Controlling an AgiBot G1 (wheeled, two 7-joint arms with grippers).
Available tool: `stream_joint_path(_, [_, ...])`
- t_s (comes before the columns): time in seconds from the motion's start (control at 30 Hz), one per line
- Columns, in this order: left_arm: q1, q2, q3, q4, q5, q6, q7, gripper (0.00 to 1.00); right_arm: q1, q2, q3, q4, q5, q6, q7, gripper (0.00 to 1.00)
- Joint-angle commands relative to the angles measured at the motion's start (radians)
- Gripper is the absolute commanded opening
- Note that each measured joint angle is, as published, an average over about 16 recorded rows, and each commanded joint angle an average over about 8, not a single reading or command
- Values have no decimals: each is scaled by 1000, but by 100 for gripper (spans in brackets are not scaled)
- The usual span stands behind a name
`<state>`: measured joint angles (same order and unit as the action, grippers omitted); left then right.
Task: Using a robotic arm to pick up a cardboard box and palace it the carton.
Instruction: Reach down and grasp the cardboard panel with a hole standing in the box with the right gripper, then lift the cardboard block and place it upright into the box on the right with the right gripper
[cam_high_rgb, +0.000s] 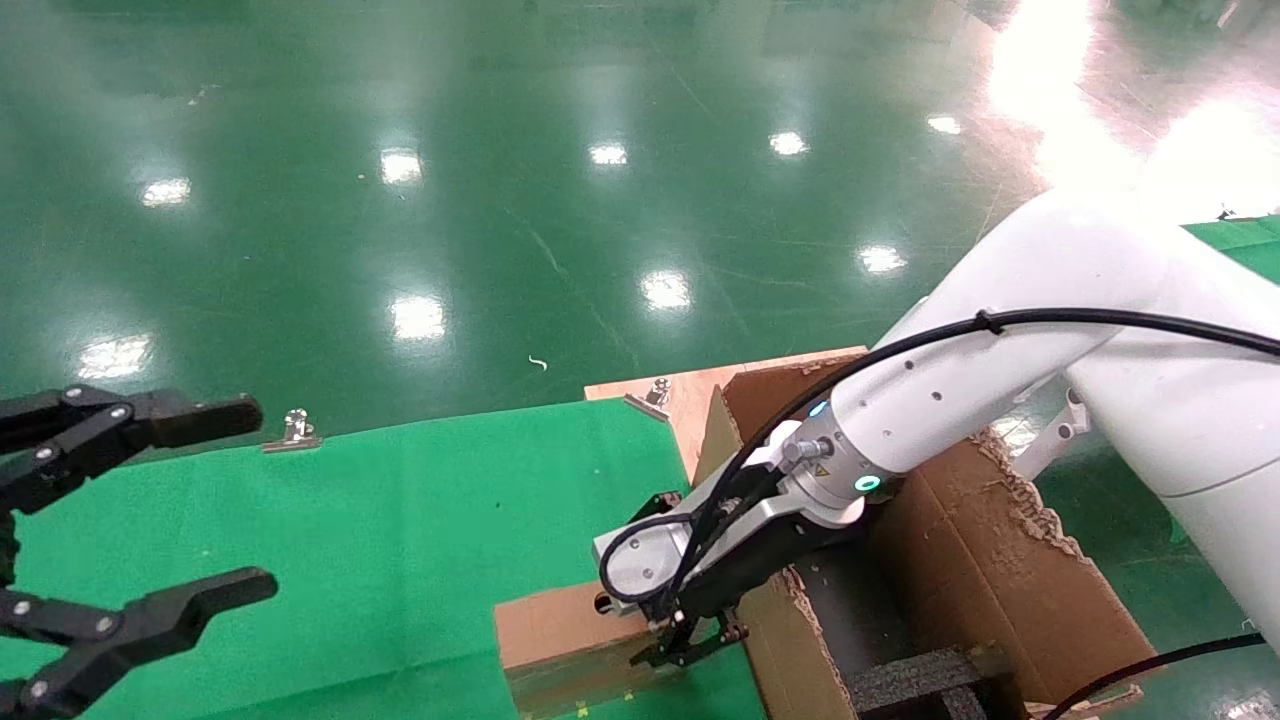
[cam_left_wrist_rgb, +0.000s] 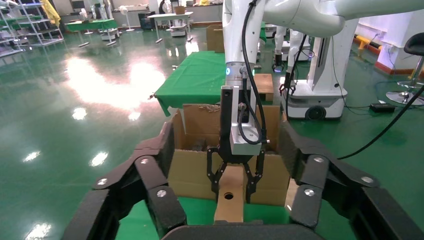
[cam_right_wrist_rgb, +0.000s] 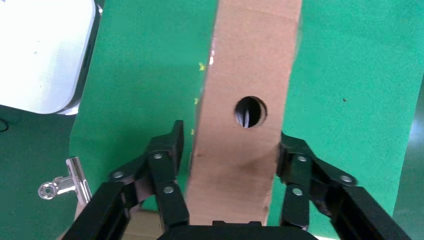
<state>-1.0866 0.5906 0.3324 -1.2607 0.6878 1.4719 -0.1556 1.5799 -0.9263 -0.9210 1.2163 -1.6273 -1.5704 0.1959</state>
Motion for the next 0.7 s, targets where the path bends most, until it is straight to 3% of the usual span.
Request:
stream_joint_path(0.03, [0,0,0,0,0,0,0,100,0,0,1,0,0,0,0,0])
stream_joint_path(0.43, [0,0,0,0,0,0,0,100,16,10,2,-6,7,3,-2,0])
stream_joint_path(0.7, [0,0,0,0,0,0,0,100,186,44,11,-67,77,-13,-42,0])
